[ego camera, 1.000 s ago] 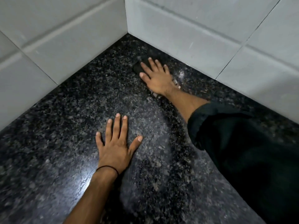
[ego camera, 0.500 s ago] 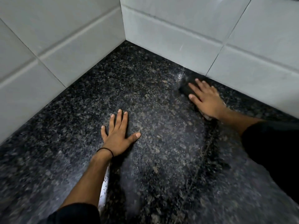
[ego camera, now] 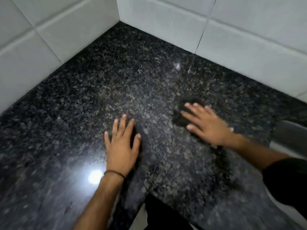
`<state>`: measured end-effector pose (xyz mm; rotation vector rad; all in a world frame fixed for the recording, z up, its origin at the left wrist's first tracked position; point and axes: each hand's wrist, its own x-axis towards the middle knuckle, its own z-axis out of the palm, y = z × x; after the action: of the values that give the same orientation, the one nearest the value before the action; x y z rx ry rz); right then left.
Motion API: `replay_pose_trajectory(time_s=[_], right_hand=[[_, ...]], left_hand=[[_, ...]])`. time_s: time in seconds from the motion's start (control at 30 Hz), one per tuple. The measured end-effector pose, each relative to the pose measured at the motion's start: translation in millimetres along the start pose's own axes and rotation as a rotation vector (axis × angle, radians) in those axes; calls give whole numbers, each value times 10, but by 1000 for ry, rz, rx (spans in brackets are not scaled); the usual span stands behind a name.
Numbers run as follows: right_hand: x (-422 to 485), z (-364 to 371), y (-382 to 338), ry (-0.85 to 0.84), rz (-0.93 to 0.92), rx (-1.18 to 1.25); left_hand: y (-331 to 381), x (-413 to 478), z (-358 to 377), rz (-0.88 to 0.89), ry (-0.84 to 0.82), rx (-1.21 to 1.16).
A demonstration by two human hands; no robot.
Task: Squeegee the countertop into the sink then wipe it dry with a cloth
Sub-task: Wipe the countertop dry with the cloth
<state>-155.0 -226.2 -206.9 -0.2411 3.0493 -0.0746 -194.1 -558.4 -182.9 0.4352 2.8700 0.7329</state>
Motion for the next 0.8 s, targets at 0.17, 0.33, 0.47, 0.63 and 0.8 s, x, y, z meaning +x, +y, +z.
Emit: replay_pose_trajectory(time_s=[0.17,0.33,0.47,0.63,0.8], right_hand=[[123,-38,15,72,767,180],[-303,152,-1448,48,330,152],[-1139,175,-1905,-44,-79,110],[-1515,120,-783,-57,-76,30],[-1342,92,-541,33,675,189]], left_hand=[[4,-862,220,-159,-87,203],[-91,-1020,309,-274,-118,56],[-170,-995,227,-250,-144,-5],[-171,-1009,205,-231,-161,8],[136,-1180,241,-102,-49,52]])
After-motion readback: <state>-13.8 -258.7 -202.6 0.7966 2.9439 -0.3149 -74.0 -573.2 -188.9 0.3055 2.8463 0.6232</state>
